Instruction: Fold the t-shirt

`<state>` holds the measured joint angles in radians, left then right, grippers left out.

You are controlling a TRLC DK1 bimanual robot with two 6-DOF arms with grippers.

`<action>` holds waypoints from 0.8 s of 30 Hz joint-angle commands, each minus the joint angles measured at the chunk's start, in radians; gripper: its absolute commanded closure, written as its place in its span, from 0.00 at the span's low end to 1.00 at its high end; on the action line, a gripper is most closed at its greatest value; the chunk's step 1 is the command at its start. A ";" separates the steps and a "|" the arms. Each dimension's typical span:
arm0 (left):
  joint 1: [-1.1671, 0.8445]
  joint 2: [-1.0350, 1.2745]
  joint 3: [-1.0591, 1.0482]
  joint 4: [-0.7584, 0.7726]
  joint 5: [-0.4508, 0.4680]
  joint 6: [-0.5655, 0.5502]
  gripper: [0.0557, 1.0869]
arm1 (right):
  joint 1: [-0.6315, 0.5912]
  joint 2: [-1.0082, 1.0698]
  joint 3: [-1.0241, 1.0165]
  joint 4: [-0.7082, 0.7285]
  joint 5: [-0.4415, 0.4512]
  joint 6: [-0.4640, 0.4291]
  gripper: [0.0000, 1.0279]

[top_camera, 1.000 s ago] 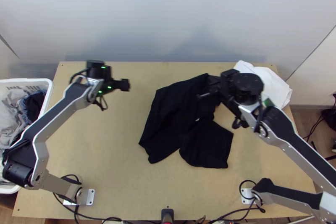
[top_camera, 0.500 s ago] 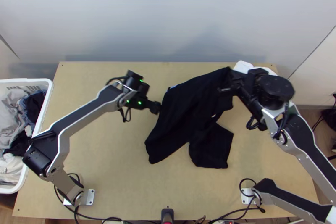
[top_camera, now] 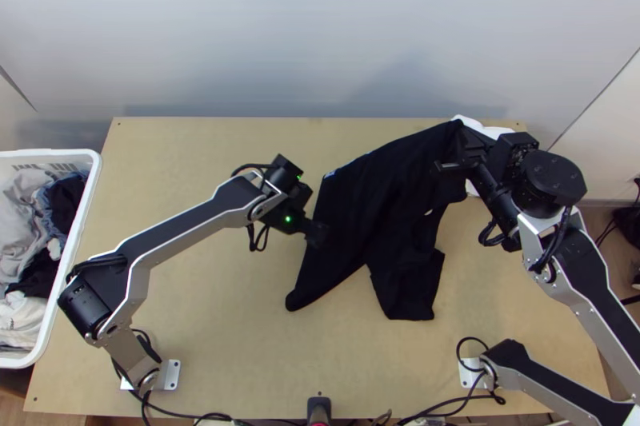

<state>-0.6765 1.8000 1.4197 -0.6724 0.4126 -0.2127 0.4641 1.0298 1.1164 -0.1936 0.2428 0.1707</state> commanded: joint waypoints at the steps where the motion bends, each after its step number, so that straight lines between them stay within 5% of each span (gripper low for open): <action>1: -0.071 -0.030 -0.028 -0.075 0.074 0.032 0.04 | -0.007 -0.002 -0.020 0.014 0.000 -0.005 0.97; 8: -0.153 -0.050 -0.091 -0.150 0.051 0.142 0.04 | -0.039 0.023 -0.006 0.029 0.000 -0.010 0.97; 24: -0.273 -0.054 -0.146 -0.223 -0.278 0.220 0.04 | -0.159 0.161 0.085 0.062 0.000 0.078 0.97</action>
<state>-0.9108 1.7470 1.2968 -0.8894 0.2531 -0.0090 0.3500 1.1259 1.1534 -0.1383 0.2409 0.2005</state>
